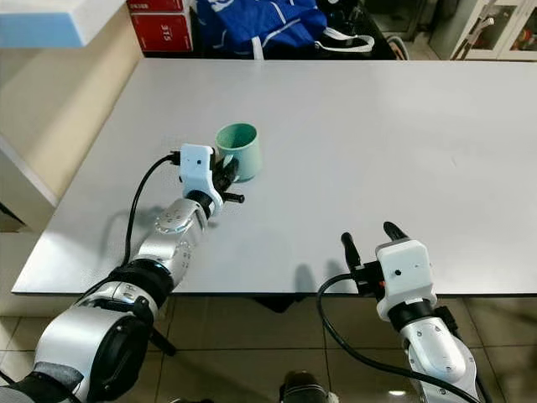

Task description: Setting the table

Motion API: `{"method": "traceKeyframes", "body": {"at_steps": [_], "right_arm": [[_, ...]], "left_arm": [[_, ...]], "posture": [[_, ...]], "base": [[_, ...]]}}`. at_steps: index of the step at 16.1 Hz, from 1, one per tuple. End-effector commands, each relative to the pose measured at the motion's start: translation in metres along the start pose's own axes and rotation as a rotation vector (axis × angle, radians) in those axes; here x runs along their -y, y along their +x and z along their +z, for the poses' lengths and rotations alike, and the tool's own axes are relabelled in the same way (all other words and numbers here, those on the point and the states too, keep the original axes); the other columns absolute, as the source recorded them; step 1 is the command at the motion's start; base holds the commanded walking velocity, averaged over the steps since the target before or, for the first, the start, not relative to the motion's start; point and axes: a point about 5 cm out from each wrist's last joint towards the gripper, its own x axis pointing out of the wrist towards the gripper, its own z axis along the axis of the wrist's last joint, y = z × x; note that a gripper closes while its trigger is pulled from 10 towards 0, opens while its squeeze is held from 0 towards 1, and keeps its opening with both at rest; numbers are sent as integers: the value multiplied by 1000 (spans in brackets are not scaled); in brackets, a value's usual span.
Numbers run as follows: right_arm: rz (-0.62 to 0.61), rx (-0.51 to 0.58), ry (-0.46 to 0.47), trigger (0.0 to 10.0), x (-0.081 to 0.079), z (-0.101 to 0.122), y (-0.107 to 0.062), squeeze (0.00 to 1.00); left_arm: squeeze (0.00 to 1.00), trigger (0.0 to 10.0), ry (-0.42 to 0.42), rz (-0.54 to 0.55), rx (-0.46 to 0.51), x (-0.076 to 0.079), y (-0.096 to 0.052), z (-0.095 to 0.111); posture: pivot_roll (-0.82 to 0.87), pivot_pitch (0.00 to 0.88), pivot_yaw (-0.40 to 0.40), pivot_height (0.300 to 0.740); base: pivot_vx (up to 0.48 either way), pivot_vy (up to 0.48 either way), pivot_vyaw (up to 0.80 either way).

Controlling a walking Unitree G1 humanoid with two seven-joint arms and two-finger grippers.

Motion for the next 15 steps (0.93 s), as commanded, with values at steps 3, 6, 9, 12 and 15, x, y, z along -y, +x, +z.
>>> {"method": "traceKeyframes", "body": {"at_steps": [3, 6, 9, 12, 15], "right_arm": [[1, 2, 5, 10000, 1, 4, -2, 0], [-1, -1, 13, 10000, -1, 4, -1, 0], [-6, 3, 18, 10000, -1, 5, -1, 0], [-10, -4, 19, 10000, 0, 4, -3, 0], [-12, -2, 21, 10000, 1, 6, -5, 0]], "left_arm": [[0, 10000, 57, -7, -48, 2, 0, -7], [1000, 10000, 75, -6, -51, 2, 0, -7], [1000, 10000, 89, -2, -59, 1, -1, -9], [1000, 10000, 98, 6, -64, 0, 0, -8], [1000, 10000, 102, 7, -58, -2, 1, -5]], "posture": [[-414, 135, 67, 740], [-407, 137, 73, 740], [-407, 137, 75, 740], [-411, 140, 78, 740], [-412, 141, 81, 740]], "base": [[0, 0, 0], [0, 0, 0], [0, 0, 0], [0, 0, 0], [0, 0, 0]]}}
